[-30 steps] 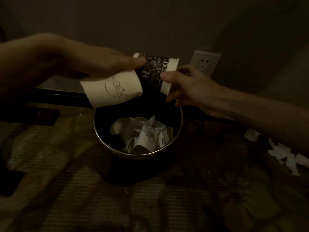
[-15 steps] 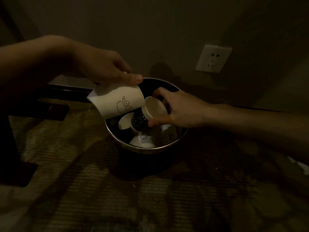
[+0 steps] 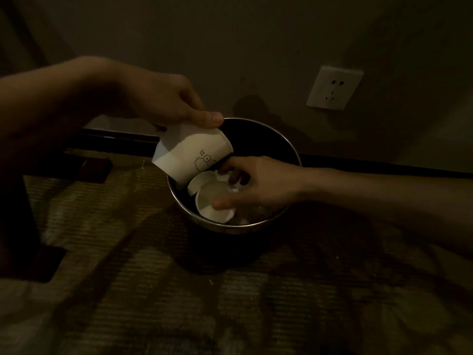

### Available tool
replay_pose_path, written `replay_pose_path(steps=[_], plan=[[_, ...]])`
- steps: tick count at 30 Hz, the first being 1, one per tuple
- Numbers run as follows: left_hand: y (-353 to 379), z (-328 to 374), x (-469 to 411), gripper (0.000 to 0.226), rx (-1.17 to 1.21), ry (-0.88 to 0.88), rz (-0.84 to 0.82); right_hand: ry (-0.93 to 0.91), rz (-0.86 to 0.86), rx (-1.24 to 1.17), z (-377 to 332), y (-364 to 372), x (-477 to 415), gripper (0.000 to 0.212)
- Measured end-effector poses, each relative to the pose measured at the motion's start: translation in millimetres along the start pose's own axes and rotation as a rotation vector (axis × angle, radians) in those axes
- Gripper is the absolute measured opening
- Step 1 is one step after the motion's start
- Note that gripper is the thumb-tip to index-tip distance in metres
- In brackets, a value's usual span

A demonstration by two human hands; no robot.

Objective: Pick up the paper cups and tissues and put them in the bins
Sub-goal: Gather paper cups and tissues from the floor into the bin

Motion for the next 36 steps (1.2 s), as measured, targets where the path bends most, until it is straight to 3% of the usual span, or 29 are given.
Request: replay_pose_path(steps=[4,7,10,16,25,31,36], plan=[[-3,0,-2,0.045,0.118,0.102,0.103,-0.006,0.19,-0.42,-8,-28,-3,0.02],[-3,0,-4,0.042,0.282,0.162,0.167,0.057,0.388,-0.403,-7,-50,-4,0.025],[8,4,-10,0.03,0.368,0.172,0.194,0.097,0.438,-0.367,0,-56,-4,0.032],[48,-2,-36,0.012,0.318,0.042,0.166,0.203,0.339,-0.142,17,-35,-6,0.031],[85,-19,-58,0.017,0.46,-0.015,0.105,0.317,0.203,0.03,28,-21,-15,0.034],[72,-13,-64,0.009,0.212,0.026,0.182,0.352,0.11,-0.039,31,-26,-21,0.03],[53,2,-62,0.008,0.083,0.075,0.242,0.357,0.131,-0.037,25,-49,-16,0.026]])
Point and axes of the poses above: each hand's wrist, its own x-axis away from the middle knuckle, its own y-axis out of the palm, z = x × y, the point moved 1 cm from there along -x, towards the middle knuckle, and after that the axes turned 5 degrees about x, right-handed, at the moved point
